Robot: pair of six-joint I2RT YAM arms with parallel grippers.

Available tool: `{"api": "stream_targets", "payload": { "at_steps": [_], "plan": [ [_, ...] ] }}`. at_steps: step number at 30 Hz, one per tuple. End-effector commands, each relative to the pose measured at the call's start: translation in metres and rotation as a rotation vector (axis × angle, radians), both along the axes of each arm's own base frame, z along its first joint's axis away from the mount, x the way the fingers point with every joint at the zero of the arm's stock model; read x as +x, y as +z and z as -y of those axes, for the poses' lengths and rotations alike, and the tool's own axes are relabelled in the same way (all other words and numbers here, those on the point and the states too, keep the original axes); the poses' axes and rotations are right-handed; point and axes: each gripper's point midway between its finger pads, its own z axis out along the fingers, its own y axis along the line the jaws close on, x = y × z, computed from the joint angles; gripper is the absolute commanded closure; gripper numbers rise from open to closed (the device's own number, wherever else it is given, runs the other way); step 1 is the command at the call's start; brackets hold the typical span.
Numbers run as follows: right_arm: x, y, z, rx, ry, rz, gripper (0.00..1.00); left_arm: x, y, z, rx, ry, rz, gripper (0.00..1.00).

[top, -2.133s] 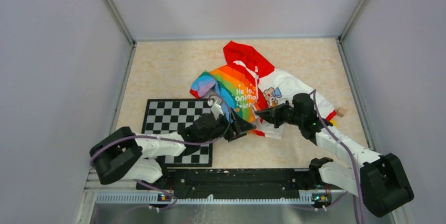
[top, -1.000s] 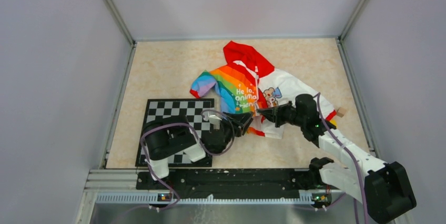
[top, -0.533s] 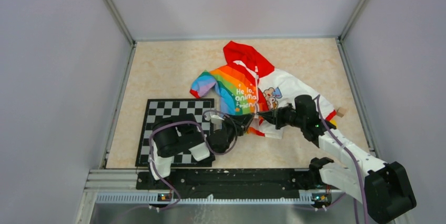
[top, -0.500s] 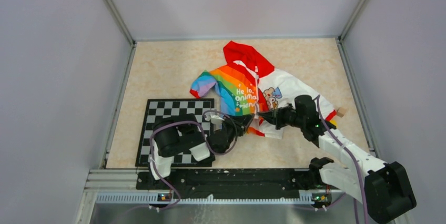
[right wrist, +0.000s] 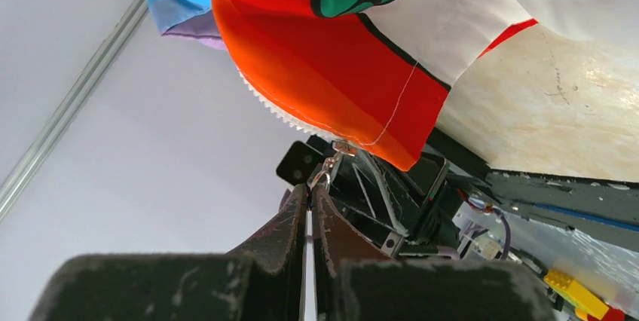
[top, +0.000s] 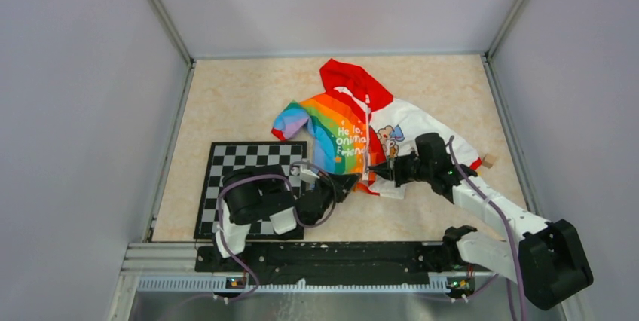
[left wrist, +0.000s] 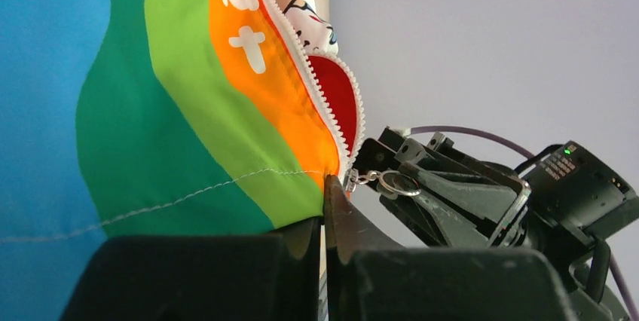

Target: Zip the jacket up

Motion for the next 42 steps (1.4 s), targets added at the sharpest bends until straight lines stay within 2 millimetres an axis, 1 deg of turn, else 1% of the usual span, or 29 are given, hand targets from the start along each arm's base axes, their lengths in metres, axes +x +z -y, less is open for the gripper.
{"api": "stream_targets", "payload": {
  "at_steps": [1,2,5,7,9,12,15,18,22,25,27,31,33,34,35,39,42],
  "plan": [
    [0.021,0.033,-0.002,0.008,-0.040,0.074,1.00,-0.020,0.001,-0.005,0.080,-0.054,0.046,1.00],
    [0.022,0.033,-0.002,-0.001,-0.048,0.072,1.00,-0.025,-0.007,-0.007,0.121,-0.061,0.029,1.00],
    [0.026,0.031,-0.004,-0.003,-0.047,0.064,1.00,-0.032,-0.011,-0.009,0.172,-0.084,0.039,1.00],
    [0.027,0.028,-0.008,-0.001,-0.045,0.058,1.00,-0.038,-0.012,-0.007,0.200,-0.111,0.055,1.00],
    [0.030,0.030,-0.014,0.009,-0.041,0.072,1.00,-0.044,-0.017,-0.001,0.233,-0.140,0.046,1.00],
    [0.037,0.040,-0.020,0.010,-0.051,0.097,1.00,-0.051,-0.025,0.000,0.273,-0.149,0.039,1.00],
    [0.049,0.047,-0.022,0.003,-0.076,0.125,1.00,-0.054,-0.031,0.000,0.305,-0.161,0.040,1.00],
    [0.063,0.057,-0.022,-0.004,-0.114,0.163,1.00,-0.058,-0.039,0.002,0.412,-0.173,0.038,1.00],
    [0.070,0.058,-0.025,0.003,-0.129,0.163,1.00,-0.058,-0.032,-0.005,0.440,-0.140,0.073,1.00],
    [0.086,0.054,-0.023,-0.002,-0.162,0.167,1.00,-0.063,-0.035,-0.008,0.432,-0.159,0.056,1.00],
    [0.102,0.054,-0.024,-0.016,-0.172,0.186,1.00,-0.065,-0.035,-0.012,0.416,-0.161,0.045,1.00],
    [0.130,0.055,-0.027,-0.064,-0.192,0.215,1.00,-0.065,-0.035,-0.020,0.453,-0.149,0.034,1.00],
    [0.144,0.059,-0.027,-0.089,-0.208,0.229,1.00,-0.065,-0.036,-0.025,0.462,-0.140,0.030,1.00],
    [0.148,0.055,-0.026,-0.103,-0.213,0.219,1.00,-0.065,-0.036,-0.027,0.460,-0.138,0.031,1.00],
    [0.155,0.056,-0.027,-0.104,-0.217,0.219,1.00,-0.065,-0.036,-0.028,0.457,-0.135,0.030,1.00],
    [0.174,0.048,-0.023,-0.127,-0.238,0.201,1.00,-0.067,-0.036,-0.026,0.446,-0.150,0.032,1.00],
    [0.191,0.048,-0.018,-0.150,-0.257,0.212,1.00,-0.068,-0.036,-0.023,0.441,-0.161,0.032,1.00]
  ]
}}
